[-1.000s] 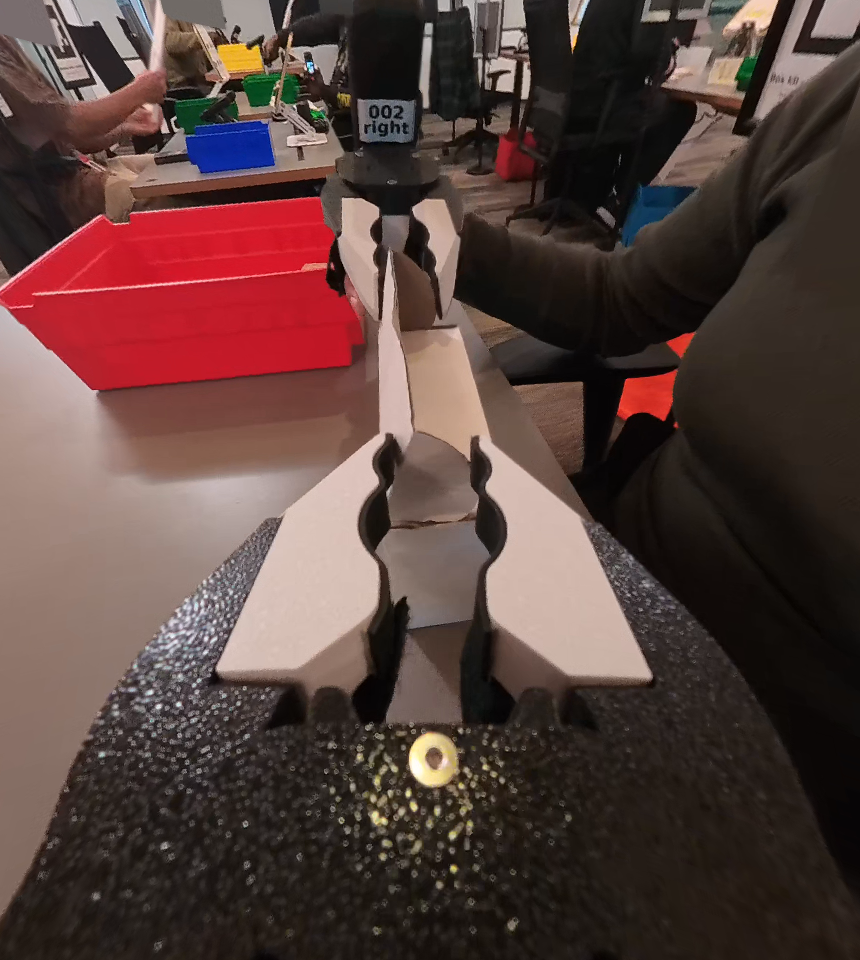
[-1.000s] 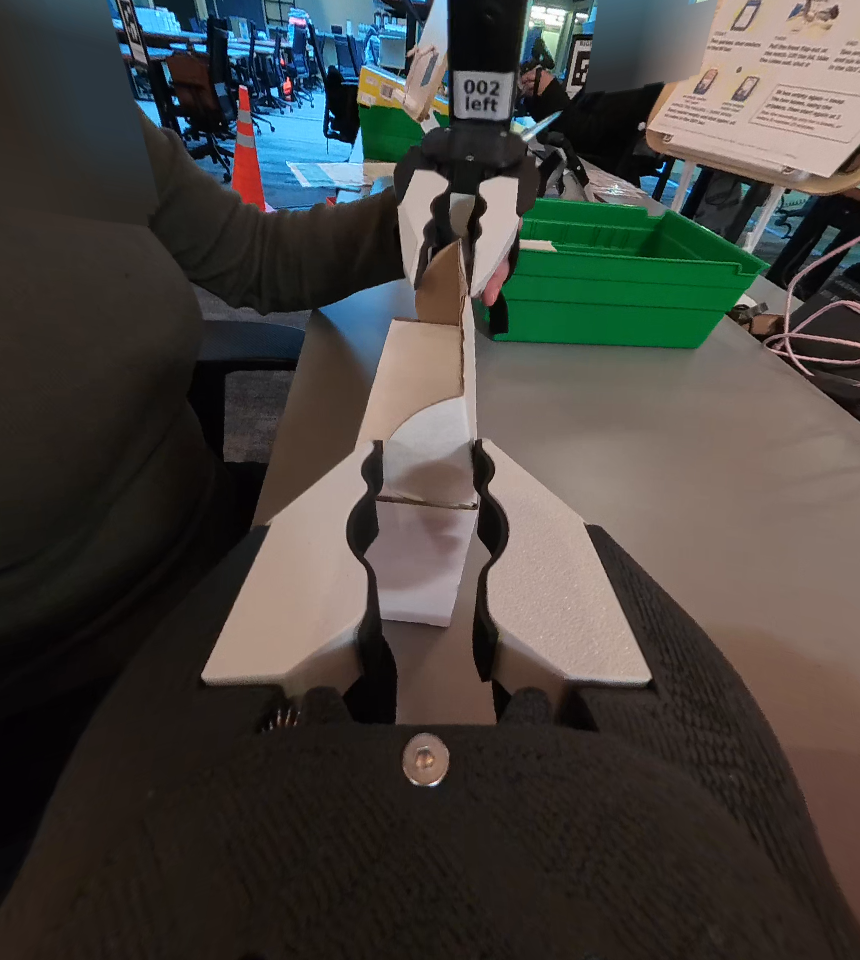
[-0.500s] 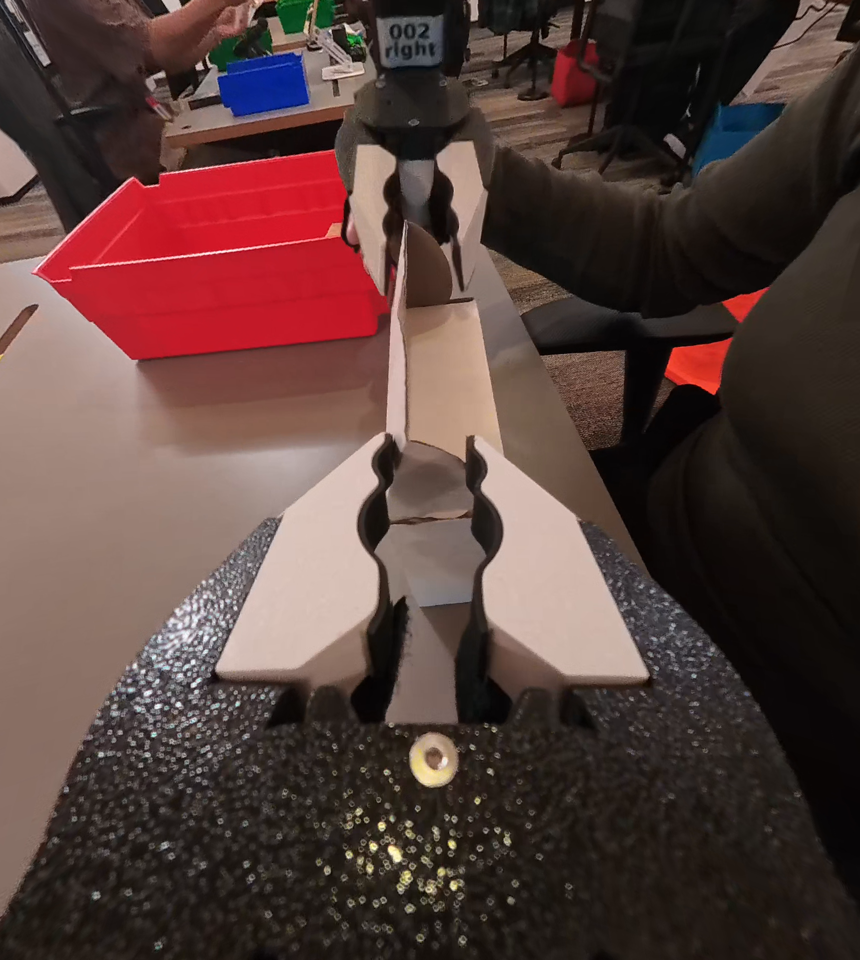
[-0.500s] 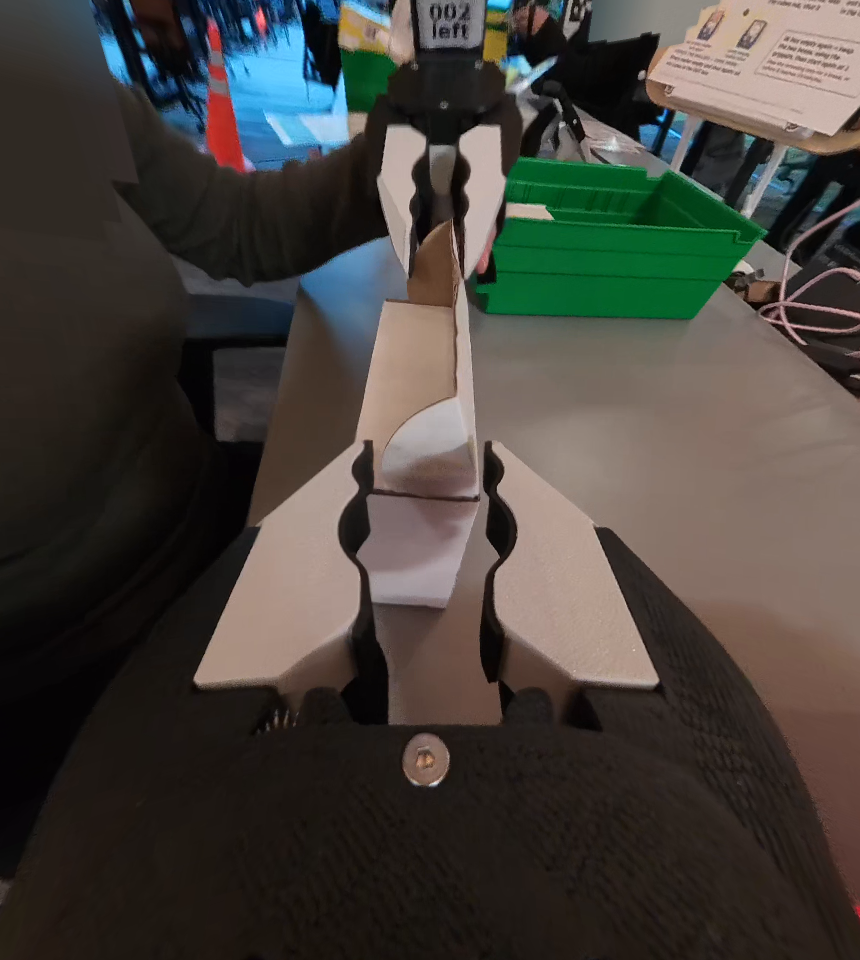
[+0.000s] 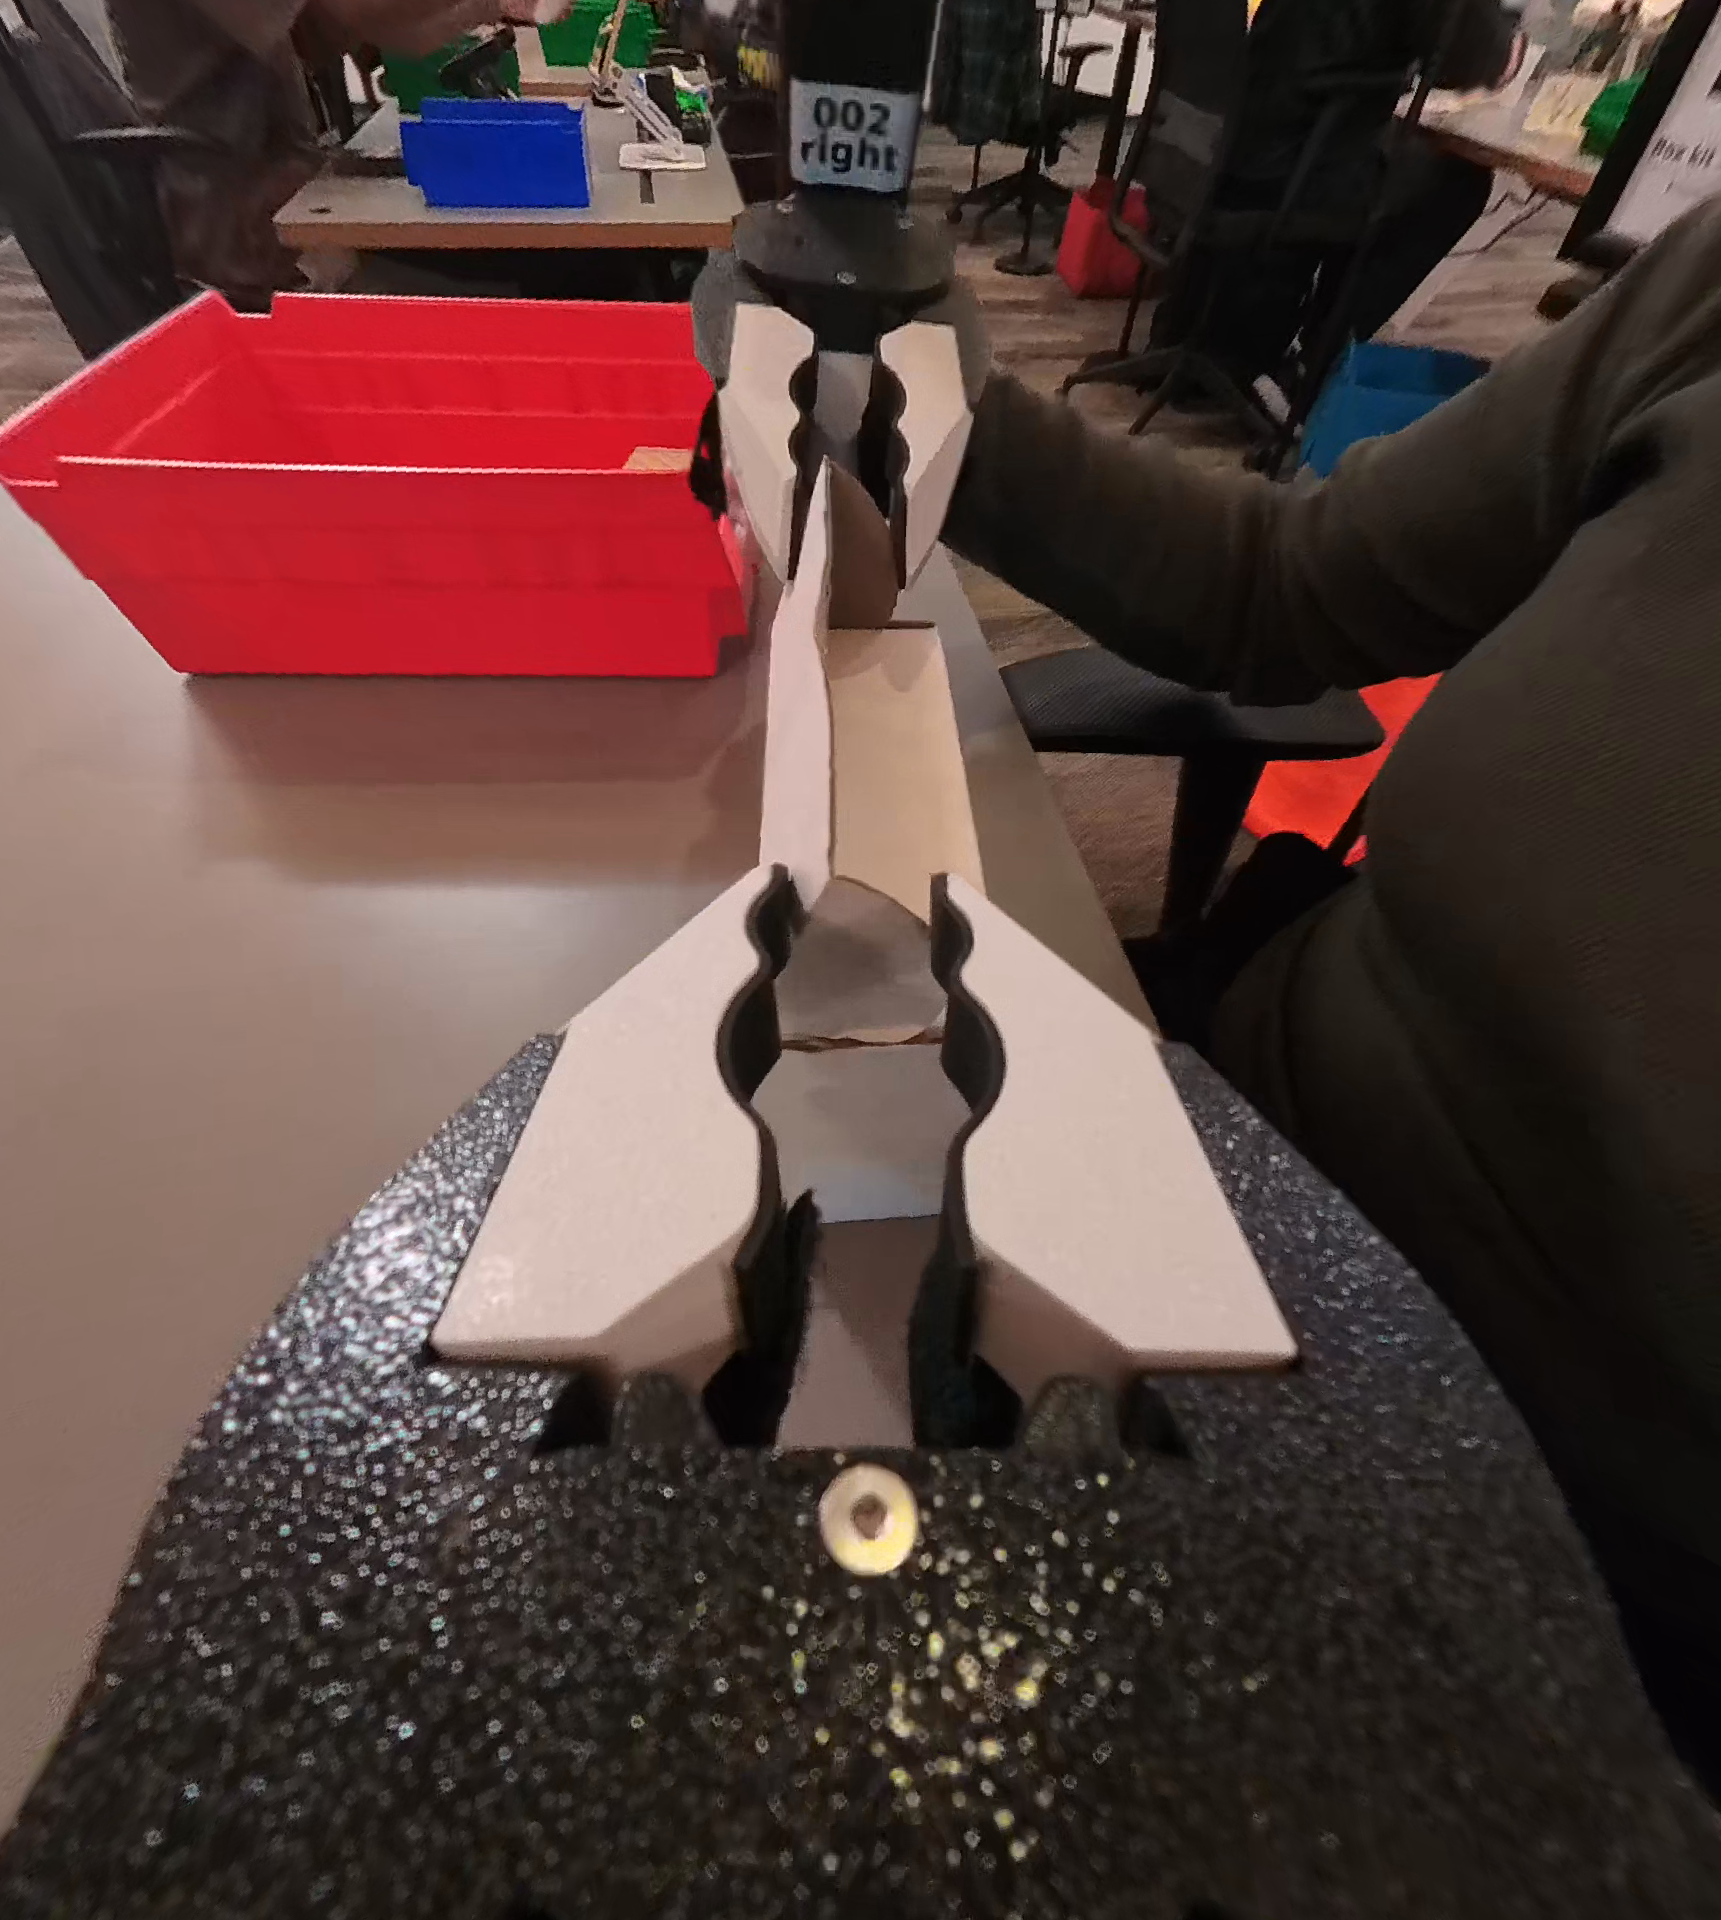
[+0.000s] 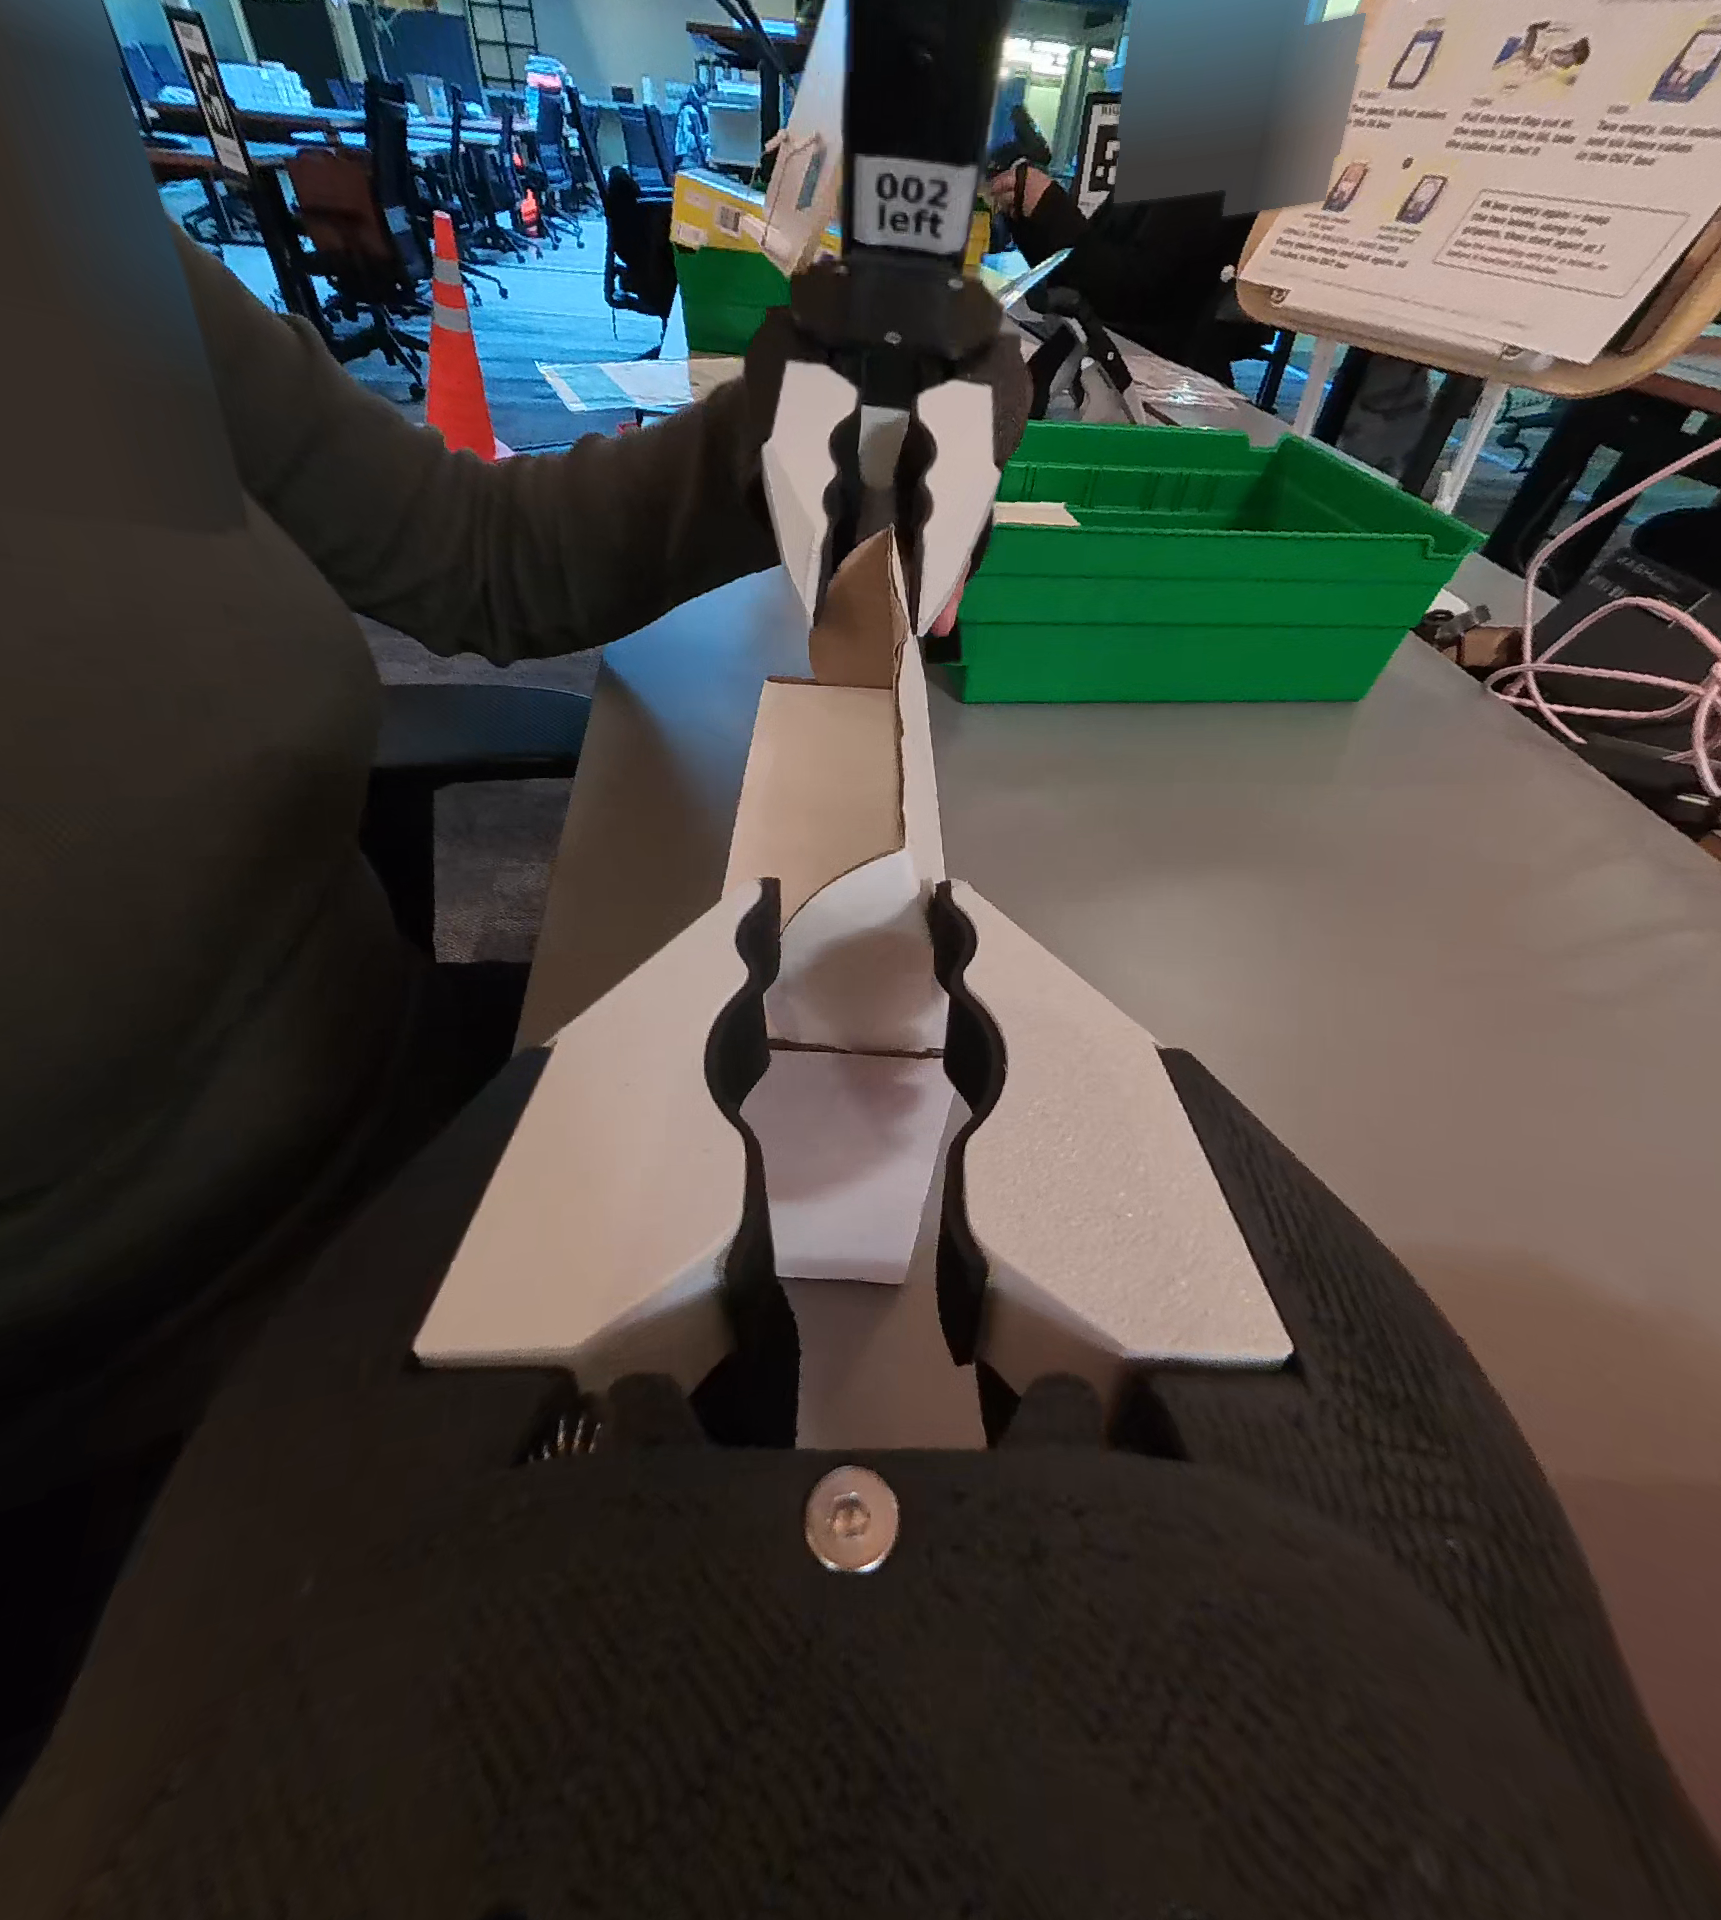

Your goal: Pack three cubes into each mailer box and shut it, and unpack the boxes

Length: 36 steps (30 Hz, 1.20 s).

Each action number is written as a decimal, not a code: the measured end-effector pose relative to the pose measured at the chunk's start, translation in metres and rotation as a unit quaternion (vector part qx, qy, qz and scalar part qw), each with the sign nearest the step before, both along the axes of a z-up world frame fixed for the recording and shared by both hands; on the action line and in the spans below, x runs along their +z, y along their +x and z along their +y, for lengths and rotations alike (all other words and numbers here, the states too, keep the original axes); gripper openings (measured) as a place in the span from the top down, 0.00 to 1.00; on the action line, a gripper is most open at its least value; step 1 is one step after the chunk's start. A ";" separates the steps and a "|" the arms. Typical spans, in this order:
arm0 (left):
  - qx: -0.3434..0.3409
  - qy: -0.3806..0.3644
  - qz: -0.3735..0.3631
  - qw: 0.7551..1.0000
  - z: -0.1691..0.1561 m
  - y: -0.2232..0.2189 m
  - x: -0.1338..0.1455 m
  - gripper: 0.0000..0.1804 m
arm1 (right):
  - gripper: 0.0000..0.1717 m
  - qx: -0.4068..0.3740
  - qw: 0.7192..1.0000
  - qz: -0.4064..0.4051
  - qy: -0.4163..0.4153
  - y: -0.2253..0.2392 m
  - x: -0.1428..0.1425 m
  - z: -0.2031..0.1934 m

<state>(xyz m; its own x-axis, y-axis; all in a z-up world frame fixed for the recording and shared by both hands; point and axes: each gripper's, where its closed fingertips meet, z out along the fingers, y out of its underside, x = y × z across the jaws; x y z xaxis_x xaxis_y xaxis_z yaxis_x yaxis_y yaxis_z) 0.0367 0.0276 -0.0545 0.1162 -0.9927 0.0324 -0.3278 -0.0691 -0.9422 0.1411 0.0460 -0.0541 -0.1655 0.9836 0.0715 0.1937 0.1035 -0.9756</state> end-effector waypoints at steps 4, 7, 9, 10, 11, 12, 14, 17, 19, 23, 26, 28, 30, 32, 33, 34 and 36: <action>-0.003 0.011 -0.004 1.000 -0.001 0.000 -0.001 0.86 | 0.84 -0.004 1.000 0.000 0.015 0.000 -0.001 -0.001; -0.002 0.035 0.024 0.999 -0.002 0.000 -0.002 0.86 | 0.84 -0.006 1.000 -0.008 0.030 0.000 -0.002 -0.001; -0.002 0.041 0.035 0.999 -0.002 0.000 -0.003 0.86 | 0.84 -0.008 0.999 -0.012 0.036 0.000 -0.002 -0.001; -0.001 0.045 0.037 0.998 -0.002 0.000 -0.003 0.86 | 0.84 -0.008 0.999 -0.013 0.041 0.000 -0.003 -0.002; -0.001 0.053 0.037 0.998 -0.003 0.000 -0.004 0.86 | 0.84 -0.009 0.999 -0.014 0.049 0.000 -0.003 -0.002; 0.000 0.064 0.038 0.997 -0.004 0.000 -0.005 0.86 | 0.84 -0.010 0.998 -0.014 0.061 0.000 -0.004 -0.003; 0.001 0.103 0.044 0.994 -0.005 0.001 -0.007 0.86 | 0.84 -0.011 0.996 -0.014 0.085 0.000 -0.006 -0.004; -0.003 0.196 0.069 0.978 -0.006 0.001 -0.010 0.86 | 0.84 -0.012 0.992 -0.014 0.121 0.001 -0.008 -0.006; 0.006 0.180 0.059 0.982 -0.008 0.002 -0.009 0.76 | 0.83 -0.014 0.992 -0.015 0.123 0.001 -0.009 -0.006; 0.006 0.108 0.004 0.994 -0.016 -0.006 0.002 0.60 | 0.66 -0.014 0.999 0.018 0.045 0.012 0.006 -0.008; 0.057 0.091 -0.107 0.988 -0.009 -0.015 0.042 0.73 | 0.85 -0.058 0.994 0.098 0.007 0.020 0.039 0.001; 0.106 0.073 -0.127 0.984 0.002 -0.015 0.053 0.93 | 0.97 -0.097 0.991 0.089 -0.022 0.014 0.045 0.007; 0.132 0.069 -0.099 0.984 0.008 -0.009 0.048 1.00 | 1.00 -0.120 0.992 0.043 -0.007 0.003 0.035 0.007; 0.136 0.042 -0.077 0.987 0.008 -0.001 0.041 1.00 | 1.00 -0.139 0.990 -0.009 0.024 -0.007 0.020 0.007; 0.134 0.033 -0.071 0.988 0.007 0.003 0.037 1.00 | 1.00 -0.139 0.990 -0.022 0.029 -0.010 0.015 0.004; 0.132 0.027 -0.053 0.990 0.005 0.005 0.029 1.00 | 1.00 -0.137 0.990 -0.023 0.026 -0.012 0.014 0.002; 0.128 0.019 -0.008 0.992 0.003 0.008 0.009 1.00 | 1.00 -0.123 0.992 -0.023 0.015 -0.012 0.013 -0.004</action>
